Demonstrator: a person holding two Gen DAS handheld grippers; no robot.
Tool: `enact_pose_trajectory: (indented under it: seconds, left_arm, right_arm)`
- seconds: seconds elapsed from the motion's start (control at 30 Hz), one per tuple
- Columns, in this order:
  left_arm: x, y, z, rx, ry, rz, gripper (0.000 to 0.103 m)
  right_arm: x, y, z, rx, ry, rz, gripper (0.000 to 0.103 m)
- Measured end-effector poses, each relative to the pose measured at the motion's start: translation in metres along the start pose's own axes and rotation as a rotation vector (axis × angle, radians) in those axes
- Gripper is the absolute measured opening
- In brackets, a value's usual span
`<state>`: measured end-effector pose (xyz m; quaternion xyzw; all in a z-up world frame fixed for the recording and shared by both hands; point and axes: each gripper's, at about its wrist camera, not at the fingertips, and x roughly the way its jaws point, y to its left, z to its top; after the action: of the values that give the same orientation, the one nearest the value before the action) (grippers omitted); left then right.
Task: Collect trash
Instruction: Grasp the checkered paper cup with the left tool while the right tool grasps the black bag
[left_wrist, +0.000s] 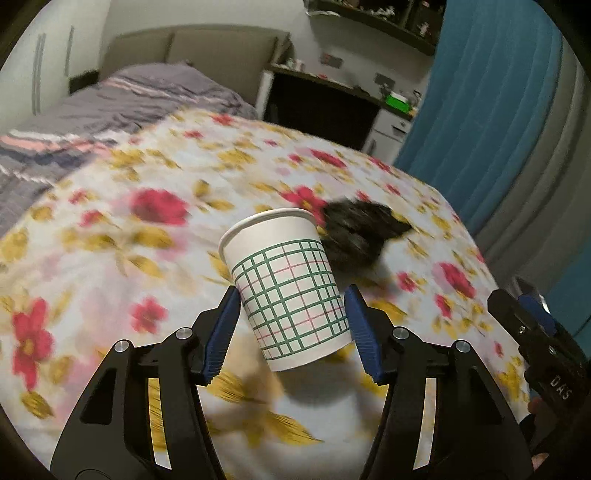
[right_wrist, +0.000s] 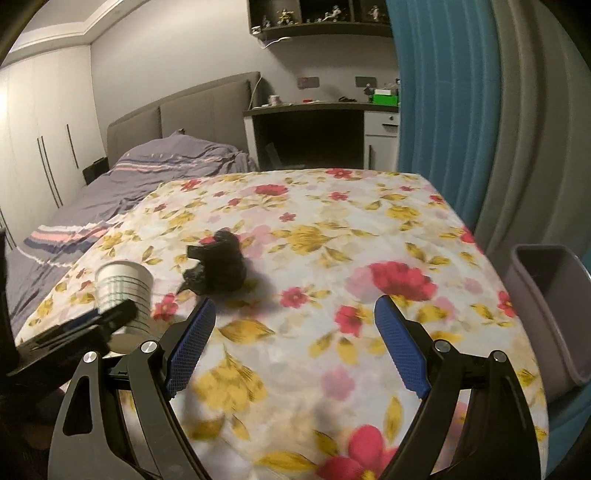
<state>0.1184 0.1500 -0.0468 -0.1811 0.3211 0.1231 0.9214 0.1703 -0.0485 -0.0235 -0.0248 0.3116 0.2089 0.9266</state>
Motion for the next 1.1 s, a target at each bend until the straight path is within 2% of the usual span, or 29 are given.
enact_pose_trajectory:
  seconds: [0.23, 0.43, 0.63, 0.73, 0.8, 0.87, 0.9, 1.0, 1.1]
  left_arm:
    - [-0.001, 0.033, 0.021, -0.012, -0.031, 0.077, 0.057]
    - [0.008, 0.048, 0.029, -0.018, -0.03, 0.104, 0.057]
    - [0.016, 0.056, 0.031, -0.026, -0.023, 0.11, 0.057]
    - [0.019, 0.057, 0.031, -0.031, -0.017, 0.102, 0.057]
    - [0.021, 0.057, 0.031, -0.024, -0.015, 0.097, 0.057]
    - [0.022, 0.056, 0.029, -0.015, -0.015, 0.093, 0.057]
    - [0.022, 0.056, 0.029, -0.014, -0.014, 0.089, 0.057]
    - [0.025, 0.055, 0.027, -0.012, -0.003, 0.077, 0.057]
    - [0.023, 0.054, 0.027, -0.005, -0.006, 0.072, 0.057]
  right_arm:
    - [0.036, 0.031, 0.019, -0.004, 0.037, 0.04, 0.085]
    - [0.065, 0.056, 0.027, -0.033, 0.061, 0.05, 0.082]
    - [0.098, 0.067, 0.031, -0.027, 0.116, 0.054, 0.072]
    - [0.111, 0.07, 0.029, -0.014, 0.151, 0.065, 0.059]
    - [0.118, 0.073, 0.027, -0.017, 0.173, 0.072, 0.045]
    - [0.121, 0.077, 0.024, -0.031, 0.184, 0.073, 0.036]
    - [0.122, 0.079, 0.023, -0.041, 0.185, 0.071, 0.028]
    - [0.119, 0.083, 0.021, -0.064, 0.173, 0.062, 0.018]
    - [0.111, 0.081, 0.019, -0.071, 0.154, 0.05, 0.016]
